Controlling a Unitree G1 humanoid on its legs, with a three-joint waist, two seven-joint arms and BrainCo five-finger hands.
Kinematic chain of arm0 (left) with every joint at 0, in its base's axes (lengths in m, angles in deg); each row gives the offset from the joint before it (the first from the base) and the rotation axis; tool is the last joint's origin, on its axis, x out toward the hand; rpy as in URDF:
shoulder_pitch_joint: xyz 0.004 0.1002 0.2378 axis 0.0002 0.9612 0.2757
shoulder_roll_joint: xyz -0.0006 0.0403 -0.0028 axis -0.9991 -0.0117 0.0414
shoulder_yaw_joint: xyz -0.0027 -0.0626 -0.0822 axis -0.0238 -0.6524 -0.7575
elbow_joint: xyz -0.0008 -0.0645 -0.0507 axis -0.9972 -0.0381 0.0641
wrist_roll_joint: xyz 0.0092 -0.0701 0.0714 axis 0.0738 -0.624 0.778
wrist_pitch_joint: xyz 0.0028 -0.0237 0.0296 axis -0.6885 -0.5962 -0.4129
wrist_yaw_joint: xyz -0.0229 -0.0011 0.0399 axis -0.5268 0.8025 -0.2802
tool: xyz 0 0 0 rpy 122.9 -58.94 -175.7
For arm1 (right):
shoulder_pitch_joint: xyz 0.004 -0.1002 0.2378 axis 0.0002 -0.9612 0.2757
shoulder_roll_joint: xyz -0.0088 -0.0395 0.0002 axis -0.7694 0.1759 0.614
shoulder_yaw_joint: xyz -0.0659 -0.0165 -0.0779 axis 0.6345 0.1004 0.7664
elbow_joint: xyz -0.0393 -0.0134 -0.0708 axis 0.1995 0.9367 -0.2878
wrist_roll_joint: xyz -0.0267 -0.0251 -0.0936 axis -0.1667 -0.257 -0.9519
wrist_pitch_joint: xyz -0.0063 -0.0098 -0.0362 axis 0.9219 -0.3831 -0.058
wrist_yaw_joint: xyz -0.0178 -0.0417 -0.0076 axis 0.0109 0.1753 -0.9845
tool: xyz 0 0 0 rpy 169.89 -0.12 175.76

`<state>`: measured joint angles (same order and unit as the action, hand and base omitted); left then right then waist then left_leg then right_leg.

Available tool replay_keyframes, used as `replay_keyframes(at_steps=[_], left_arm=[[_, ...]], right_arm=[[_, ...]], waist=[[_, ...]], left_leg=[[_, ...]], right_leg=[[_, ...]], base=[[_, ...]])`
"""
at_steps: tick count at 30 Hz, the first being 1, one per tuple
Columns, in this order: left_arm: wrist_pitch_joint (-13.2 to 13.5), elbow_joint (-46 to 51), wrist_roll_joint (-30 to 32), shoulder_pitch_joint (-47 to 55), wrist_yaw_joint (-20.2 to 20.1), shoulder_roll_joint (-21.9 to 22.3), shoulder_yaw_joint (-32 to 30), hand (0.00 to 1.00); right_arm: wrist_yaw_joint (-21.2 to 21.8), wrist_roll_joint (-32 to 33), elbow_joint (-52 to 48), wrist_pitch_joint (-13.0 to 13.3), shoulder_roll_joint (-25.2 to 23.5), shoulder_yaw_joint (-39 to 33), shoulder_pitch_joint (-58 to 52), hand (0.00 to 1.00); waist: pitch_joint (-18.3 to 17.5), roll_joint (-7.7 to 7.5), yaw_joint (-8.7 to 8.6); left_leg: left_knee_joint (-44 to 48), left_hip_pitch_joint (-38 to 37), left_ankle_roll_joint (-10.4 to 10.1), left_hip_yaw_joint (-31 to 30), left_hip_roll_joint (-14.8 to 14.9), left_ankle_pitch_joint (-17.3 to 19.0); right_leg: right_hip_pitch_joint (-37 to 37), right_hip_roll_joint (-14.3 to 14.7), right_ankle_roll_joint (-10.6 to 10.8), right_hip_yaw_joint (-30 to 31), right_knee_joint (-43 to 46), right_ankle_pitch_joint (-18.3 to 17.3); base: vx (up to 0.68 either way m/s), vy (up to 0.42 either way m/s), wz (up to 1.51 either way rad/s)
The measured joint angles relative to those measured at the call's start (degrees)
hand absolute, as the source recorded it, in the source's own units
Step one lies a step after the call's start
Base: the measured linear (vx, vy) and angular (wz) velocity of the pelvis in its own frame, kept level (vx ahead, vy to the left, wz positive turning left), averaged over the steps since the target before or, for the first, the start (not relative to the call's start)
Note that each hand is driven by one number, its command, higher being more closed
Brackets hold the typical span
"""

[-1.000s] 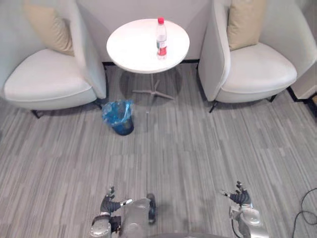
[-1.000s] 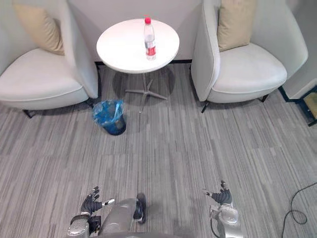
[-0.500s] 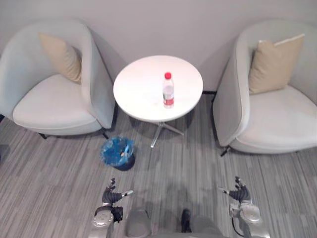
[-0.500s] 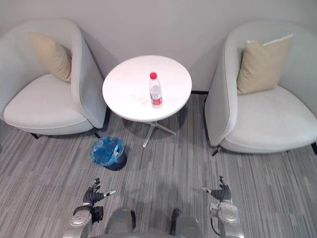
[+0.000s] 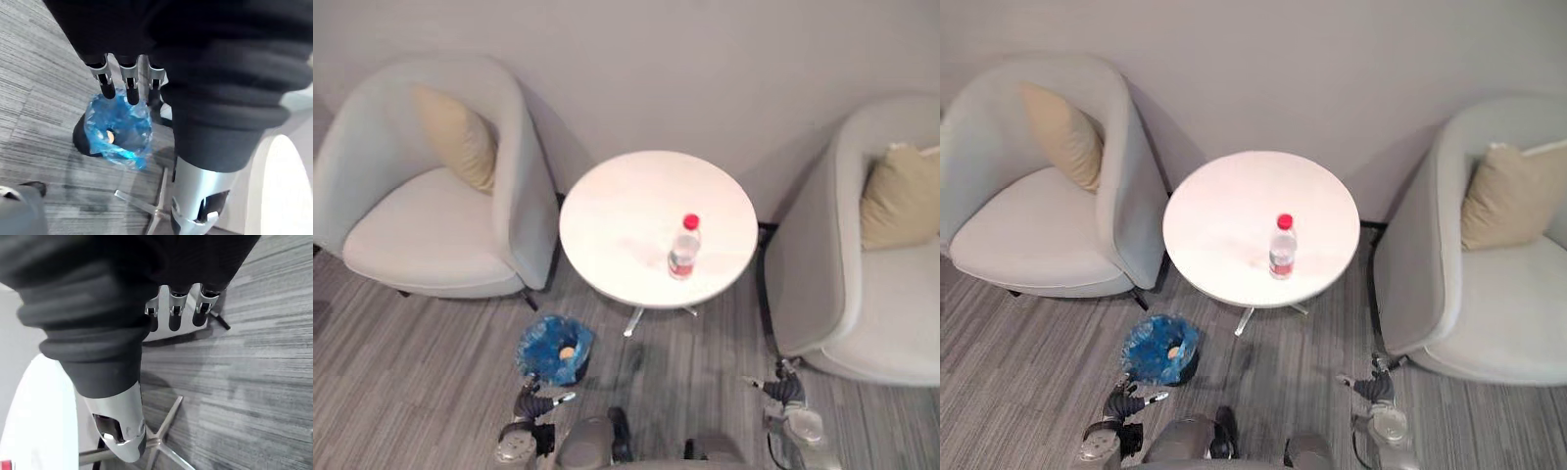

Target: Gather rubbish on tea table into small bin, then transfer packed bag to large trash can.

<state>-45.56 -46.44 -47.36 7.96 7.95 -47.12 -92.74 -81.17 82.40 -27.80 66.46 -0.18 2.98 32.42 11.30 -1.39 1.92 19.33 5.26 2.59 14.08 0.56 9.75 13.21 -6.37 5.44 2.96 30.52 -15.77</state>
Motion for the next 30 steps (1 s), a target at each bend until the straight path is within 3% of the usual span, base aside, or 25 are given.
replay_keyframes(at_steps=[1,4,8,13,30], left_arm=[[-0.1,-0.6,0.0,-0.6,0.0,0.3,-0.2,0.0],[0.0,-0.2,0.0,0.6,0.0,1.3,-0.5,0.0],[0.1,-0.6,0.1,1.0,0.0,1.5,-0.6,0.0],[0.8,-1.3,0.1,1.4,-0.1,1.7,-0.5,0.0],[1.2,-6.8,0.1,2.5,-0.1,1.1,0.2,0.0]], right_arm=[[0.0,0.0,-0.4,0.0,0.2,-0.2,0.0,0.0],[0.0,-0.2,-4.5,0.2,0.2,0.5,1.1,0.0],[0.0,-2.2,-10.2,1.0,0.7,0.8,1.3,0.0],[0.0,-4.4,-12.8,2.8,2.9,1.5,1.7,0.0],[-0.1,-5.7,-6.9,2.8,4.5,9.8,9.4,0.0]], waist=[[-0.2,-0.33,0.22],[-1.6,1.53,0.75],[-2.0,2.3,0.69],[-2.7,3.49,0.61],[-3.0,5.12,2.08]], left_leg=[[1.0,0.1,-1.0,-1.7,-0.2,0.9],[-1.1,-0.2,-2.5,-3.2,2.5,0.7],[-5.9,-3.0,-4.6,-5.7,3.4,-0.8],[-9.7,-4.0,-4.6,-7.3,3.3,-2.6],[-18.2,-2.9,-5.1,-16.8,1.2,-10.5]], right_leg=[[-0.6,-0.1,-0.8,0.0,-3.6,6.2],[-2.7,2.5,-2.4,-2.1,-8.9,7.4],[-6.8,3.9,-3.5,-4.3,-14.5,8.7],[-9.9,4.3,-3.5,-5.9,-21.0,11.1],[-12.5,3.7,-3.7,-13.9,-28.8,15.6]], base=[[0.27,-0.155,0.61],[0.27,-0.175,0.15],[0.17,-0.108,0.17],[0.08,-0.016,0.17],[-0.07,-0.008,0.26]])
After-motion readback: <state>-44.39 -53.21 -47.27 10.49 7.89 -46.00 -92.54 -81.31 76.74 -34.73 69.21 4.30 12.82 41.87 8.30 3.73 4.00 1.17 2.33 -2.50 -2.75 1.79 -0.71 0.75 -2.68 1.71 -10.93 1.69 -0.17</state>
